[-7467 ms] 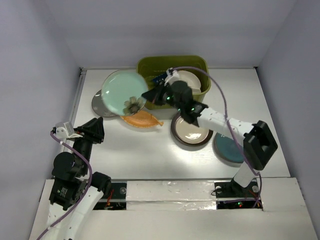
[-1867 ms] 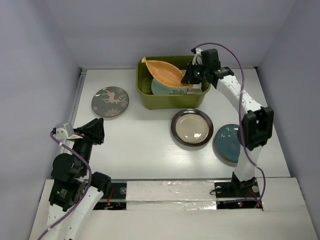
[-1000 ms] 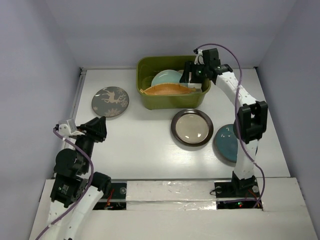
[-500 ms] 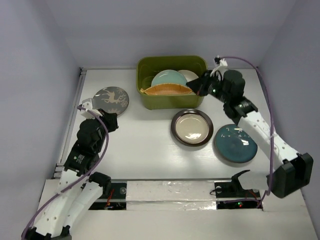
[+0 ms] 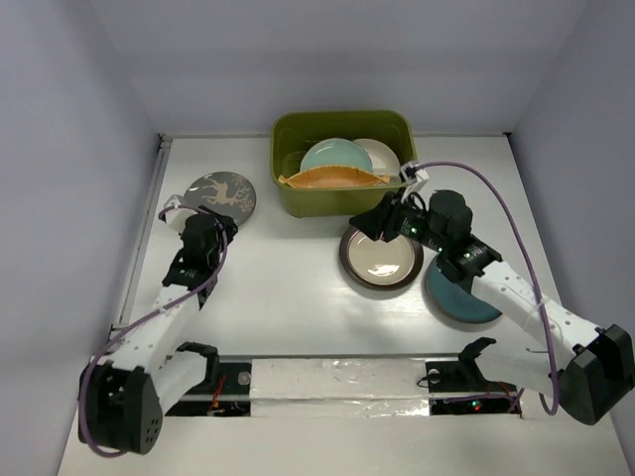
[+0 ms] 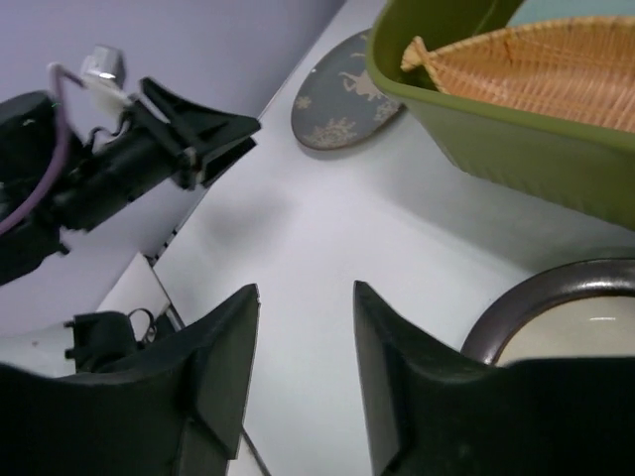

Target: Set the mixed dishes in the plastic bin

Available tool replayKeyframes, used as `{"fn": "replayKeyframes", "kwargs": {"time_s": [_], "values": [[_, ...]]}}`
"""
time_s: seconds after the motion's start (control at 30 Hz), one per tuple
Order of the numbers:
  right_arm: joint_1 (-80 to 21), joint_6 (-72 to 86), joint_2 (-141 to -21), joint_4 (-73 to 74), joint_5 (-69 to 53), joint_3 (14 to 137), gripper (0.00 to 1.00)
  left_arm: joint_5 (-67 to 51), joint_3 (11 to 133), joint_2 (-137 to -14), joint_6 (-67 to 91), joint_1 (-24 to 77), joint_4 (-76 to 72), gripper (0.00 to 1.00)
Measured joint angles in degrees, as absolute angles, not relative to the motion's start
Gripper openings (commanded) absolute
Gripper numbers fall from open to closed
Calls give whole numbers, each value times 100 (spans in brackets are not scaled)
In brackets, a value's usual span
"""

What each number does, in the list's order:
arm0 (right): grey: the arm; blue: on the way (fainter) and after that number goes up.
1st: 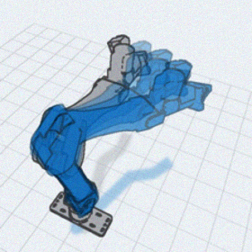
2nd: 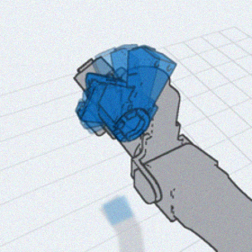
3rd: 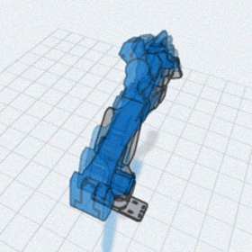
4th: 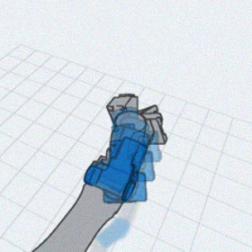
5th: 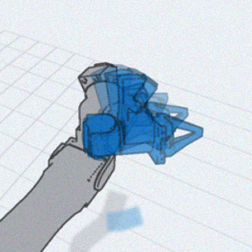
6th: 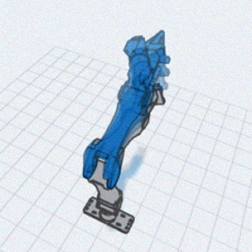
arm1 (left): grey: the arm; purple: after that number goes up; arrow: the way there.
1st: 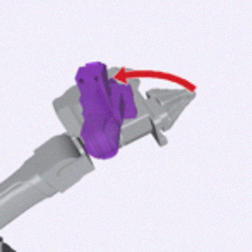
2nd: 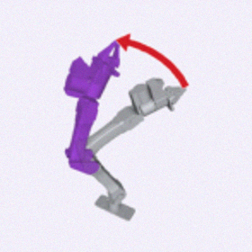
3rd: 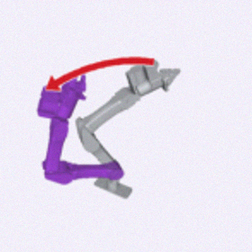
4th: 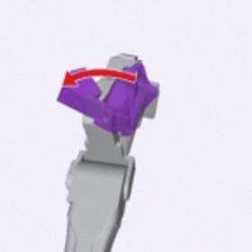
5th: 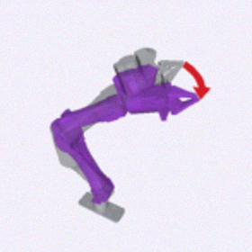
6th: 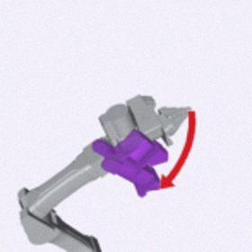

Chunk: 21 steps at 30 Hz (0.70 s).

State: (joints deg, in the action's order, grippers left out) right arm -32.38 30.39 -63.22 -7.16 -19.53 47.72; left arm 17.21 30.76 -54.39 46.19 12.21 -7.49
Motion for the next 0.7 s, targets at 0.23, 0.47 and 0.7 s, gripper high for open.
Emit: {"fn": "replayKeyframes", "kwargs": {"time_s": [0.23,0.47,0.7], "values": [[-3271,3026,-6114,-1149,-2215,4521,64,1306,2956,-6567,5052,14,-1535,47],[-3271,3096,-6104,-1304,-2381,4383,64,655,2963,-7843,5319,-814,-2169,46],[-3271,3135,-6088,-1417,-2464,4353,63,272,3199,-8715,5465,-843,-2408,44]]}}
